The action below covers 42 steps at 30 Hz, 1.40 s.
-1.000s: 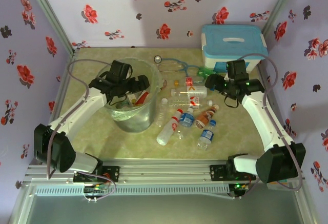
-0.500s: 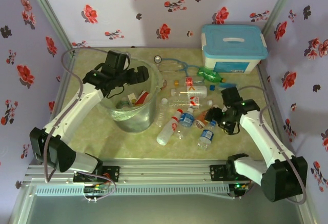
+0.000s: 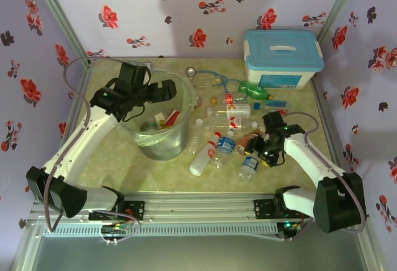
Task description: Put the plastic bottles in the bin
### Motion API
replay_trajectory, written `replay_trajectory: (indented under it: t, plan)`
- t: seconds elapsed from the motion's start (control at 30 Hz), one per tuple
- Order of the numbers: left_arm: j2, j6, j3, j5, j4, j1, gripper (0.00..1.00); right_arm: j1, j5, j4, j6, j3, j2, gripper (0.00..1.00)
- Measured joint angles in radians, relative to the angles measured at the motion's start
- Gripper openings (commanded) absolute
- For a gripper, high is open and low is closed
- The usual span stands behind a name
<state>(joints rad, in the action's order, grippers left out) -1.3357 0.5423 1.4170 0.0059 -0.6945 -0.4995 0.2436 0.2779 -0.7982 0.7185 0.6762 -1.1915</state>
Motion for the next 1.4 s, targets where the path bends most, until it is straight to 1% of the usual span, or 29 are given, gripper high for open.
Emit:
replay_trajectory:
  t: [0.27, 0.4, 0.5, 0.63, 0.73, 0.83, 1.13, 1.23, 1.4]
  plan:
    - [-0.002, 0.0, 0.034, -0.005, -0.028, 0.002, 1.0, 0.0, 0.007, 0.074, -0.004, -0.013, -0.1, 0.7]
    - [-0.006, 0.0, 0.041, -0.006, -0.04, 0.003, 1.0, 0.0, 0.006, 0.103, -0.004, -0.014, -0.128, 0.66]
    - [-0.008, 0.001, 0.047, -0.006, -0.045, 0.003, 1.0, 0.0, 0.006, 0.123, -0.003, -0.017, -0.129, 0.64]
    - [-0.009, 0.001, 0.061, -0.006, -0.048, 0.003, 1.0, 0.0, 0.006, 0.126, -0.004, -0.018, -0.129, 0.6]
    - [-0.009, 0.001, 0.063, -0.006, -0.048, 0.003, 1.0, 0.0, 0.006, 0.127, -0.003, -0.018, -0.124, 0.57]
    - [-0.012, 0.001, 0.063, -0.006, -0.048, 0.003, 1.0, 0.0, 0.003, 0.127, -0.004, -0.019, -0.113, 0.53]
    - [-0.013, 0.0, 0.065, -0.006, -0.048, 0.003, 1.0, 0.0, -0.035, 0.068, -0.003, -0.009, -0.005, 0.48]
    - [-0.015, -0.005, 0.082, -0.006, -0.056, 0.003, 1.0, -0.002, -0.042, 0.031, -0.003, 0.038, 0.03, 0.48]
    - [-0.024, -0.035, 0.194, -0.006, -0.101, 0.005, 1.0, -0.011, -0.04, 0.016, -0.004, 0.181, 0.047, 0.48]
